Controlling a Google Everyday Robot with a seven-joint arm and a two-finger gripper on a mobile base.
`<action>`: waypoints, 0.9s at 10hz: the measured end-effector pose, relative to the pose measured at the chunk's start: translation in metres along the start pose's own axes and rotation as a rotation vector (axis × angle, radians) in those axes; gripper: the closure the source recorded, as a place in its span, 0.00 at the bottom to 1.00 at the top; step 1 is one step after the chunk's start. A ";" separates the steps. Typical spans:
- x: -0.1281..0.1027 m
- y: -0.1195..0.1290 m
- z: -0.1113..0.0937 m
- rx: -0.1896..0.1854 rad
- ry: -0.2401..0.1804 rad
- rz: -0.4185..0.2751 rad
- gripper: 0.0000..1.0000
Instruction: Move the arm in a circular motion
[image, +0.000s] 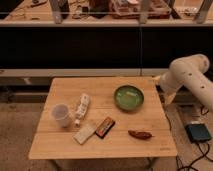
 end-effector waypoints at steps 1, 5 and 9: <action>-0.048 0.012 0.008 -0.077 -0.046 -0.060 0.20; -0.228 0.003 0.024 -0.252 -0.248 -0.363 0.20; -0.353 -0.075 0.040 -0.251 -0.432 -0.657 0.20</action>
